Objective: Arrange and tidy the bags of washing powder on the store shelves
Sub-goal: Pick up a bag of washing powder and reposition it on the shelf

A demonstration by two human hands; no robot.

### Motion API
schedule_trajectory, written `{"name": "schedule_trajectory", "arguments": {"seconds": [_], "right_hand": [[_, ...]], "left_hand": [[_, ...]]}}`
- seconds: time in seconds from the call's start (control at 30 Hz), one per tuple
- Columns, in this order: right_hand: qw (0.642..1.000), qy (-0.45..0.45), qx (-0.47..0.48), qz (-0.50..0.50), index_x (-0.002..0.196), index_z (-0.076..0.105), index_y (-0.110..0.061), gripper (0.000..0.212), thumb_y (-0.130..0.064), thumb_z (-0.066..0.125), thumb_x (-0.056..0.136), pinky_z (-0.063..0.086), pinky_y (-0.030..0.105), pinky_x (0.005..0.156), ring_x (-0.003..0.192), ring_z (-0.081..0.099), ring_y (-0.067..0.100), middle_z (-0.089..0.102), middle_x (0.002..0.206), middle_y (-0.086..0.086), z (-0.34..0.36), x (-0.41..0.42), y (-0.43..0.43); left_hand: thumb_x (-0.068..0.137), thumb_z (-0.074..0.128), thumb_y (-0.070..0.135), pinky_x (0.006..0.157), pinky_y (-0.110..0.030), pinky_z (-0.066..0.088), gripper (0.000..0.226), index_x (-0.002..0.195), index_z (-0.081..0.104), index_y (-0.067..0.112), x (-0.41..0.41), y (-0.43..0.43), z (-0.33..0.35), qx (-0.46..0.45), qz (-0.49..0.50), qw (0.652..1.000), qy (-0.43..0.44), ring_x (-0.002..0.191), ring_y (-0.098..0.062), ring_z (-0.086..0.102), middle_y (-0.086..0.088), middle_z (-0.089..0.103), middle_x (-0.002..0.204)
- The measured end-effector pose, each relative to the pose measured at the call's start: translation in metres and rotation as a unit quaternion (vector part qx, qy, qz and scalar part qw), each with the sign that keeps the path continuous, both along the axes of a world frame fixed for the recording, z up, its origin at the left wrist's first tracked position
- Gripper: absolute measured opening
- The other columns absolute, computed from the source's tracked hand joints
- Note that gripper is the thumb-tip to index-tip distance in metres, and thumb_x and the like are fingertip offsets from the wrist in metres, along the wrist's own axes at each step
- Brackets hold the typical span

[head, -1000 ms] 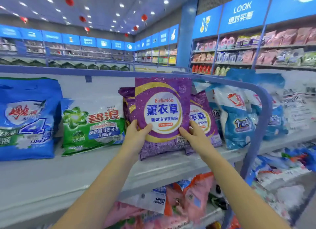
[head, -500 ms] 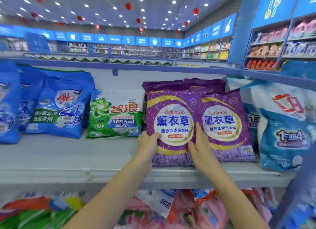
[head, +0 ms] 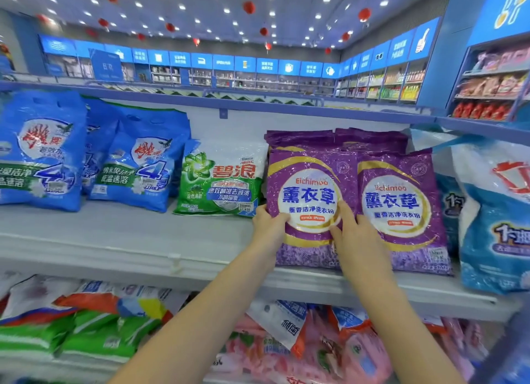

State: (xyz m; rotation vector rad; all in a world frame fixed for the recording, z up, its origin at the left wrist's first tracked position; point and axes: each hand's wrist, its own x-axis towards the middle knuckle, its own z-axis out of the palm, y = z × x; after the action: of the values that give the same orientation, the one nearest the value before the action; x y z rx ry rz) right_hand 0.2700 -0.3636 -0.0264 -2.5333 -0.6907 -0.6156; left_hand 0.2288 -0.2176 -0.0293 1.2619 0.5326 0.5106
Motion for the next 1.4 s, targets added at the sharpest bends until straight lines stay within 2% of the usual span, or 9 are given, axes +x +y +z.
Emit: {"name": "schedule_trajectory", "arguments": {"seconds": [0.17, 0.3, 0.37, 0.53, 0.77, 0.9, 1.1, 1.27, 1.4], "right_hand": [[0.994, -0.098, 0.043, -0.029, 0.121, 0.052, -0.008, 0.045, -0.024, 0.070, 0.082, 0.047, 0.039, 0.057, 0.094, 0.052, 0.034, 0.049, 0.106, 0.016, 0.009, -0.010, -0.001], [0.987, -0.131, 0.093, 0.013, 0.117, 0.057, -0.006, 0.041, -0.019, 0.071, 0.081, 0.045, 0.036, 0.057, 0.094, 0.056, 0.037, 0.053, 0.108, 0.017, 0.011, -0.024, 0.010], [0.978, -0.135, 0.142, 0.065, 0.112, 0.060, -0.008, 0.030, -0.016, 0.068, 0.083, 0.041, 0.033, 0.060, 0.091, 0.057, 0.034, 0.055, 0.105, 0.014, 0.013, -0.039, 0.023], [0.913, 0.018, 0.289, 0.288, 0.092, 0.059, -0.029, 0.010, -0.029, 0.054, 0.083, 0.042, 0.012, 0.067, 0.075, 0.057, -0.001, 0.063, 0.081, -0.013, 0.022, -0.107, 0.080], [0.797, 0.193, 0.318, 0.476, 0.083, 0.062, -0.022, 0.012, -0.013, 0.059, 0.091, 0.047, 0.011, 0.062, 0.065, 0.064, 0.009, 0.067, 0.075, -0.005, 0.008, -0.237, 0.189], [0.729, 0.297, 0.315, 0.531, 0.079, 0.065, -0.023, 0.015, -0.032, 0.053, 0.081, 0.047, 0.009, 0.062, 0.062, 0.061, 0.003, 0.067, 0.067, -0.007, -0.012, -0.329, 0.261], [0.656, 0.394, 0.277, 0.582, 0.072, 0.068, -0.029, 0.022, -0.028, 0.048, 0.082, 0.051, 0.015, 0.063, 0.060, 0.058, 0.009, 0.064, 0.065, 0.000, -0.050, -0.457, 0.369], [0.608, 0.453, 0.240, 0.606, 0.070, 0.066, -0.027, 0.031, -0.054, 0.052, 0.077, 0.044, 0.017, 0.055, 0.054, 0.049, 0.008, 0.058, 0.060, -0.005, -0.073, -0.538, 0.444], [0.578, 0.472, 0.188, 0.638, 0.071, 0.063, -0.024, 0.046, -0.070, 0.056, 0.071, 0.041, 0.017, 0.049, 0.050, 0.047, 0.009, 0.055, 0.057, -0.005, -0.088, -0.590, 0.503]], "left_hand": [[0.093, 0.052, 0.008, 0.075, -0.034, 0.056, 0.035, 0.122, 0.036, 0.020, -0.013, -0.002, 0.009, 0.000, 0.002, 1.000, -0.021, 0.096, -0.022, 0.062, -0.009, 0.054, 0.119], [0.094, 0.053, 0.011, 0.062, -0.007, 0.039, 0.046, 0.134, 0.034, 0.019, -0.049, 0.014, 0.022, 0.091, 0.047, 0.994, -0.047, 0.088, -0.004, 0.051, -0.005, 0.042, 0.127], [0.092, 0.055, 0.011, 0.067, -0.006, 0.035, 0.041, 0.128, 0.038, 0.022, -0.083, 0.033, 0.027, 0.140, 0.076, 0.985, -0.072, 0.094, -0.003, 0.049, -0.002, 0.044, 0.124], [0.091, 0.056, 0.005, 0.074, -0.014, 0.048, 0.023, 0.107, 0.053, 0.021, -0.214, 0.099, 0.032, 0.238, 0.163, 0.948, -0.133, 0.084, 0.002, 0.061, 0.001, 0.062, 0.104], [0.080, 0.064, 0.031, 0.066, -0.018, 0.052, 0.006, 0.078, 0.069, 0.029, -0.459, 0.182, -0.002, 0.288, 0.343, 0.889, -0.099, 0.068, -0.009, 0.065, 0.007, 0.070, 0.072], [0.074, 0.069, 0.047, 0.056, -0.014, 0.047, 0.016, 0.070, 0.070, 0.032, -0.587, 0.211, -0.030, 0.281, 0.451, 0.846, -0.055, 0.058, -0.005, 0.059, 0.008, 0.065, 0.062], [0.066, 0.063, 0.068, 0.051, -0.015, 0.037, 0.041, 0.062, 0.063, 0.027, -0.737, 0.251, -0.052, 0.268, 0.572, 0.775, 0.022, 0.051, -0.008, 0.043, 0.007, 0.051, 0.053], [0.098, 0.044, 0.014, 0.050, -0.014, 0.034, 0.040, 0.059, 0.053, 0.019, -0.824, 0.283, -0.075, 0.254, 0.631, 0.730, 0.069, 0.050, -0.006, 0.042, 0.006, 0.049, 0.053], [0.098, 0.037, 0.002, 0.051, -0.026, 0.027, 0.044, 0.056, 0.041, 0.013, -0.871, 0.311, -0.089, 0.228, 0.660, 0.710, 0.087, 0.050, -0.004, 0.041, 0.006, 0.045, 0.051]]}}
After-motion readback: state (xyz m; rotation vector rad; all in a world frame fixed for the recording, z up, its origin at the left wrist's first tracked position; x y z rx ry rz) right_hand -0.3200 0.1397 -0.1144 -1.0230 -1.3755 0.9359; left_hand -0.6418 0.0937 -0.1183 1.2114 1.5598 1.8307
